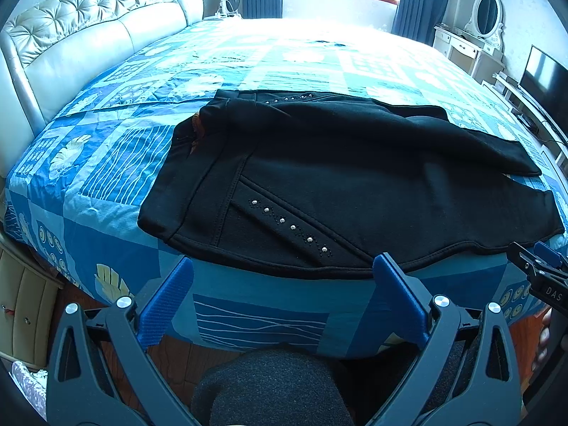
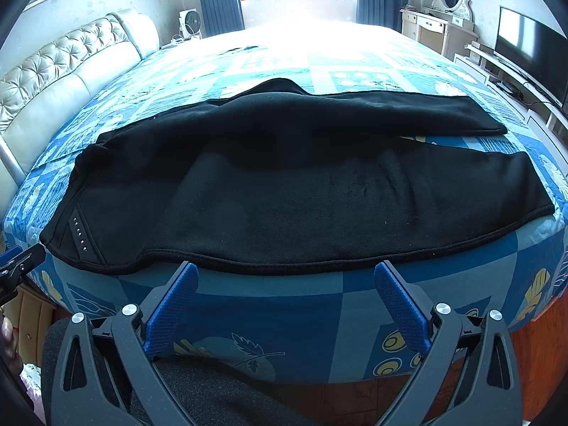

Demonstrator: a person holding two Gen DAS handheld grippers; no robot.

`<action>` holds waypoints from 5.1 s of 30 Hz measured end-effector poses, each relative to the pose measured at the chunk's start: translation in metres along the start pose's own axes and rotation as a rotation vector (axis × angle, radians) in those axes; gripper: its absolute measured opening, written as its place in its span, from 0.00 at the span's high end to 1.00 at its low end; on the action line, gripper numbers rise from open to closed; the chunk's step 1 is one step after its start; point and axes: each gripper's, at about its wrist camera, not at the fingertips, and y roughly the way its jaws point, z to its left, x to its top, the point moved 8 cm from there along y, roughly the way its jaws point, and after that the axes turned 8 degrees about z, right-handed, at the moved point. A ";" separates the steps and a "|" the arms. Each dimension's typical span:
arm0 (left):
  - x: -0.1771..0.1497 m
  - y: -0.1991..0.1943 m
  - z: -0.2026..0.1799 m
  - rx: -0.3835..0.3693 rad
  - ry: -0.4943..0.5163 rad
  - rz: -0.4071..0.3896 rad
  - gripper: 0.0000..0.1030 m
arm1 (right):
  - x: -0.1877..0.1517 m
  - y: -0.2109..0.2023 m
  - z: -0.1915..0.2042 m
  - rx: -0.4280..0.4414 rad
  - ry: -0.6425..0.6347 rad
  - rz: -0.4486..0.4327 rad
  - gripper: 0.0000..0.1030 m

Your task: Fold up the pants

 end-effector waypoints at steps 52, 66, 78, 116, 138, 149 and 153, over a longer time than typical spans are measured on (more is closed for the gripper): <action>0.067 0.053 0.097 -0.142 -0.131 0.146 0.02 | 0.048 -0.055 -0.411 0.046 0.803 -0.332 0.49; 0.214 0.180 0.135 -0.384 -0.036 0.291 0.07 | 0.198 0.041 -0.088 0.323 0.029 -0.076 0.41; 0.251 0.226 0.134 -0.587 -0.125 0.364 0.17 | 0.237 0.113 -0.001 0.433 -0.151 0.110 0.38; 0.200 0.059 0.135 -0.752 -0.068 0.144 0.94 | 0.133 0.020 0.043 0.080 -0.654 -0.093 0.92; 0.026 0.072 0.181 -0.776 -0.466 0.282 0.60 | 0.006 0.019 0.012 0.071 -0.453 -0.005 0.54; 0.043 0.076 0.151 -0.729 -0.563 0.238 0.53 | 0.010 0.016 0.012 0.447 -0.069 0.112 0.54; 0.043 0.086 0.141 -0.697 -0.557 0.258 0.52 | 0.003 0.020 0.022 0.506 -0.032 0.152 0.53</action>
